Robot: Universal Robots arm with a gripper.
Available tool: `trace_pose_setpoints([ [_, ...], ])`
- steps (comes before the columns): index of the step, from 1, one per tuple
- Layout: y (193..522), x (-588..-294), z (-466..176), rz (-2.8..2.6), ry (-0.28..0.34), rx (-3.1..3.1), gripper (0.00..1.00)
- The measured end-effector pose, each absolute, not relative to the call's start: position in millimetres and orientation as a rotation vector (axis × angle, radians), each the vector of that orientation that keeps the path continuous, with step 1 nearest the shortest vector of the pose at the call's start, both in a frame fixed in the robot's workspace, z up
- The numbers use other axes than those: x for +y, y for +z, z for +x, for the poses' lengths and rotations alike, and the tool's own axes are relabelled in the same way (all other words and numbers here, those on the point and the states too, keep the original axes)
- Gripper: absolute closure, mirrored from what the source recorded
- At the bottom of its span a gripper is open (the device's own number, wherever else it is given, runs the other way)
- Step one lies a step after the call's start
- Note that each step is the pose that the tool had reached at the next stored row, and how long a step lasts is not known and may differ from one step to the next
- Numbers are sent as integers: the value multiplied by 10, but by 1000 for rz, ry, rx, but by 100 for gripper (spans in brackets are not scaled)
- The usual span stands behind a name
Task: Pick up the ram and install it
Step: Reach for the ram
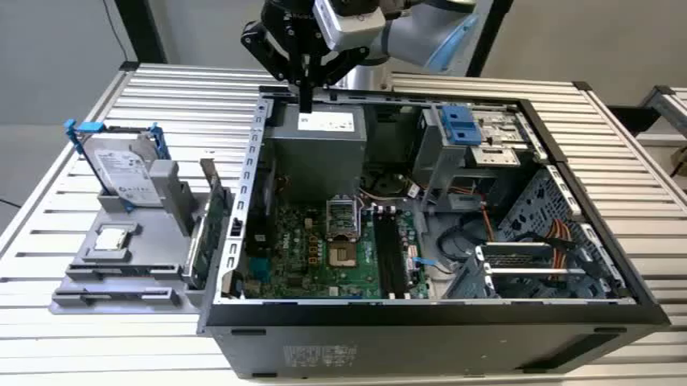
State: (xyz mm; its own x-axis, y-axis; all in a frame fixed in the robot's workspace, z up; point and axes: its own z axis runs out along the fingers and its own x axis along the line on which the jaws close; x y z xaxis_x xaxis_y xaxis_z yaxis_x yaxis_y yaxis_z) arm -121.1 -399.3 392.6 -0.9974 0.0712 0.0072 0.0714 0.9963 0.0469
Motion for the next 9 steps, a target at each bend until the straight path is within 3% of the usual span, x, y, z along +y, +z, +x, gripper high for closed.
trace_pose_setpoints([
  [9,3926,-3993,-1210,-112,-73,-3125,100],
])
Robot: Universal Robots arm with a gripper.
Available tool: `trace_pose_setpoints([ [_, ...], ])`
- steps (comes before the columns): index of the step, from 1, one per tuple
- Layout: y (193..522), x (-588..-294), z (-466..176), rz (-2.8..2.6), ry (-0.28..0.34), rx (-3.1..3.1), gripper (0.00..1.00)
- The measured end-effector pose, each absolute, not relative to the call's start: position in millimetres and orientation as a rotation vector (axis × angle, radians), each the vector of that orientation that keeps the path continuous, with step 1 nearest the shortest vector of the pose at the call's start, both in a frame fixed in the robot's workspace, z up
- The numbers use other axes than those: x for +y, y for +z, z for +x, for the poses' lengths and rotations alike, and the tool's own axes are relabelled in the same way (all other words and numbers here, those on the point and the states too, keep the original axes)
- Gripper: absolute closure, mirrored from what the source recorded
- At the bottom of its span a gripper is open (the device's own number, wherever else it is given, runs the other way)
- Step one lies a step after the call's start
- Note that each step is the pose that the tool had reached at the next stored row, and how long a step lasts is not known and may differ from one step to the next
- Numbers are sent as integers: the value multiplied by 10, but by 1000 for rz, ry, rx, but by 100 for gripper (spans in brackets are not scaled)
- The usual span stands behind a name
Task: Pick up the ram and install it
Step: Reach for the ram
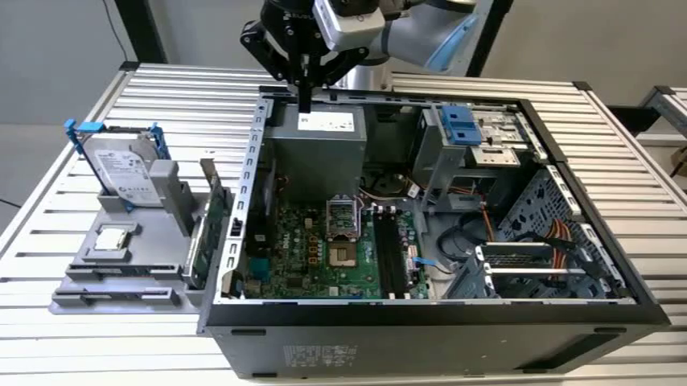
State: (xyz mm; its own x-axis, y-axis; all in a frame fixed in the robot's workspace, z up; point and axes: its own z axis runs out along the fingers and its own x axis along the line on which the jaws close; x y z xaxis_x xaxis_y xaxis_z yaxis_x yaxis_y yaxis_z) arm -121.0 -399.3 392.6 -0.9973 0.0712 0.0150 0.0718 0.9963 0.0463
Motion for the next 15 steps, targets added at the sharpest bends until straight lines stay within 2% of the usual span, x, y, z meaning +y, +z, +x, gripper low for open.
trace_pose_setpoints([
  [15,3926,-3993,-1209,-112,-72,-3112,100],
])
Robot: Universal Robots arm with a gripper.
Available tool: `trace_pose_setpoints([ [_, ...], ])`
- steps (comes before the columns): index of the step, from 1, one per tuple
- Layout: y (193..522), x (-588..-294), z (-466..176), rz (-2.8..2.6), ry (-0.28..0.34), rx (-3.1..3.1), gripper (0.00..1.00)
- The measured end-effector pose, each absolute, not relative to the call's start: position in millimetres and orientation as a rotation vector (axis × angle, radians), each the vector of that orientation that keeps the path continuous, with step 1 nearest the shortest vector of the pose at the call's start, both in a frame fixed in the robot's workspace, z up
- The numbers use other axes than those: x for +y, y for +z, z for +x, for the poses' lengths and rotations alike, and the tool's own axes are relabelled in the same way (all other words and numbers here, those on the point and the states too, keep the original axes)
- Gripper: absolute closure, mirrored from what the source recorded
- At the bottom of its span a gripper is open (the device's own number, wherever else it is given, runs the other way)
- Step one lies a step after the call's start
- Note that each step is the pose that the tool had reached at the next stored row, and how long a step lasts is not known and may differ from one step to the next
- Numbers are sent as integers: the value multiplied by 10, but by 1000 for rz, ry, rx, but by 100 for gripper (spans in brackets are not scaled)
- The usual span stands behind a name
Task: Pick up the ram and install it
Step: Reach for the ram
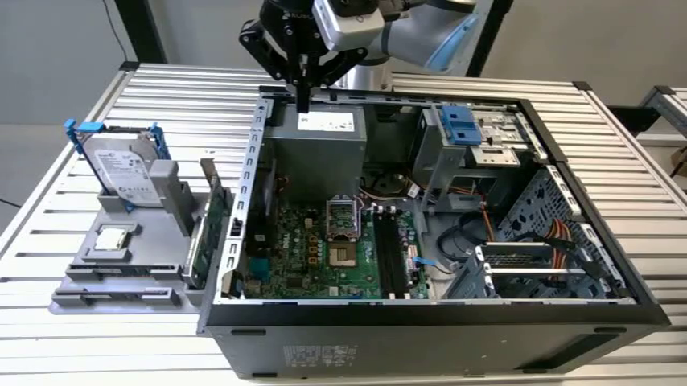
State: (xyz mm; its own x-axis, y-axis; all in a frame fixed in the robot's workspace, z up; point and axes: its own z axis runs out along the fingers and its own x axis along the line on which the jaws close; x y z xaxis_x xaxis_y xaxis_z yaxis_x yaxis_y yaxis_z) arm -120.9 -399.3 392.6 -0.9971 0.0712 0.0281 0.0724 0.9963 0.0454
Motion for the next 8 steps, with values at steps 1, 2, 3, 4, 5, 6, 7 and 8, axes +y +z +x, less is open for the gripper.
trace_pose_setpoints([
  [1,3926,-3993,-1209,-112,-72,-3111,100],
  [2,3926,-3993,-1209,-112,-72,-3111,100],
  [3,3926,-3993,-1209,-112,-72,-3110,100],
  [4,3926,-3993,-1210,-112,-72,-3109,100],
  [5,3927,-3993,-1217,-112,-72,-3109,100],
  [6,3926,-3993,-1226,-112,-72,-3109,100],
  [7,3926,-3992,-1228,-112,-72,-3109,100],
  [8,3926,-3992,-1229,-112,-72,-3109,100],
])
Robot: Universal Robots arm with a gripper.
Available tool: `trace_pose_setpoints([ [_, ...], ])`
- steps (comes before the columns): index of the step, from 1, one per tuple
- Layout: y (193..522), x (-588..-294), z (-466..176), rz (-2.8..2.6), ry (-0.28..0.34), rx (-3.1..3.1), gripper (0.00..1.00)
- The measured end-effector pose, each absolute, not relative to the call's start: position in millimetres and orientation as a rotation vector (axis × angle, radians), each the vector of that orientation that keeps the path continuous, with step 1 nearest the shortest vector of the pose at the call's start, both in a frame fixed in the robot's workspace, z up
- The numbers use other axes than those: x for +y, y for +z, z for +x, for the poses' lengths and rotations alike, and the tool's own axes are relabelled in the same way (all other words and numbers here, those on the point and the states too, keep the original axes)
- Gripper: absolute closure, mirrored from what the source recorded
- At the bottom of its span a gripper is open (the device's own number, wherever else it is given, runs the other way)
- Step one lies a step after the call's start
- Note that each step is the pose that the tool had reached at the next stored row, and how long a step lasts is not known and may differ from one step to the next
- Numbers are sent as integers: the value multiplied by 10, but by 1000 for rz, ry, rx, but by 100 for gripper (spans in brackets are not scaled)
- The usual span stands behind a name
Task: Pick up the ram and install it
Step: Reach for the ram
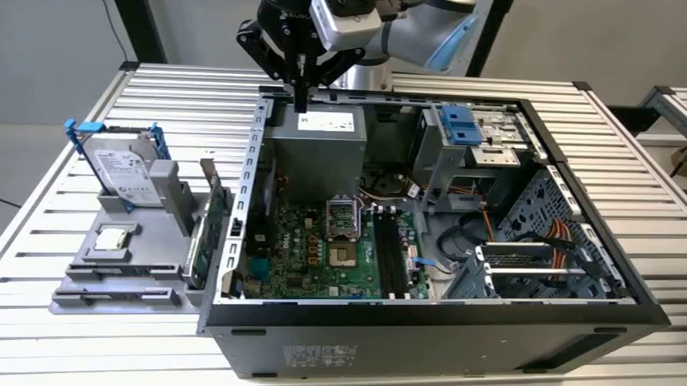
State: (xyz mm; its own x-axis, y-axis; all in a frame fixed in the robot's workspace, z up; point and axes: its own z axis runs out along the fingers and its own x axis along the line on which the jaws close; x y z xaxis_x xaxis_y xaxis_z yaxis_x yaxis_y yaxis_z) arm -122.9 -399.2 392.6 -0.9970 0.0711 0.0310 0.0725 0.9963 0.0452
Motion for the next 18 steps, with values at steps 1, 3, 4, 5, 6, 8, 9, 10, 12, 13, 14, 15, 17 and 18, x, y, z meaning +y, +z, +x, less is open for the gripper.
trace_pose_setpoints([
  [1,3926,-3993,-1229,-112,-72,-3109,100],
  [3,3926,-3993,-1243,-112,-72,-3109,100],
  [4,3927,-3994,-1255,-112,-72,-3109,100],
  [5,3926,-3994,-1272,-112,-72,-3109,100],
  [6,3926,-3994,-1289,-112,-72,-3109,100],
  [8,3926,-3994,-1321,-112,-72,-3109,100],
  [9,3926,-3994,-1336,-112,-72,-3109,100],
  [10,3926,-3994,-1353,-112,-72,-3110,100],
  [12,3926,-3994,-1388,-112,-72,-3110,100],
  [13,3926,-3994,-1407,-111,-72,-3110,100],
  [14,3926,-3994,-1425,-111,-72,-3110,100],
  [15,3926,-3994,-1447,-110,-72,-3111,100],
  [17,3926,-3994,-1494,-109,-72,-3112,100],
  [18,3926,-3994,-1514,-109,-72,-3113,100],
])
